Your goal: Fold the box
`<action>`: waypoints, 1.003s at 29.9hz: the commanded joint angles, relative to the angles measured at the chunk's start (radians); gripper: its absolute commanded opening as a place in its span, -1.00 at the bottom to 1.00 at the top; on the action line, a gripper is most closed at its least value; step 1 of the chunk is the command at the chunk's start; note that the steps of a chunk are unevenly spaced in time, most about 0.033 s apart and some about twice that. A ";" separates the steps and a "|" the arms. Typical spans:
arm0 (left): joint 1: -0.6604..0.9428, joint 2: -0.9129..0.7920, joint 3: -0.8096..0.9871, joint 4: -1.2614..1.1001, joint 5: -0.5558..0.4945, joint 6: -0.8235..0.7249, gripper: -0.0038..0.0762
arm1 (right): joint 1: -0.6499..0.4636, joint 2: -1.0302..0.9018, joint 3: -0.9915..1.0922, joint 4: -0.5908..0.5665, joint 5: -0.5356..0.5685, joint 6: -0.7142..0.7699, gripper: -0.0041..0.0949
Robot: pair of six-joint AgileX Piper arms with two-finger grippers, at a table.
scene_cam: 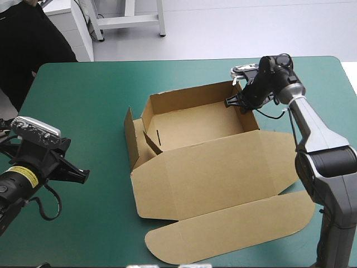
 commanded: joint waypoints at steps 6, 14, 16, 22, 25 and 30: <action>0.001 -0.003 -0.023 0.022 -0.064 -0.013 -0.92 | -0.090 -0.267 -0.028 0.123 0.018 -0.088 -0.96; 0.001 0.041 -0.023 0.020 -0.123 -0.055 -0.92 | -0.181 -0.457 0.009 0.235 0.018 -0.155 -0.96; 0.001 0.070 -0.023 0.020 -0.127 -0.069 -0.92 | -0.201 -0.515 0.048 0.235 0.018 -0.167 -0.96; 0.006 0.159 -0.023 0.028 -0.173 -0.069 -0.86 | -0.254 -0.680 0.184 0.245 0.018 -0.227 -0.96; 0.055 0.203 -0.046 0.016 -0.191 -0.069 -0.86 | -0.290 -0.736 0.219 0.243 0.018 -0.227 -0.96; 0.232 0.264 -0.077 -0.252 -0.210 0.164 -0.85 | -0.321 -0.780 0.233 0.247 0.018 -0.227 -0.96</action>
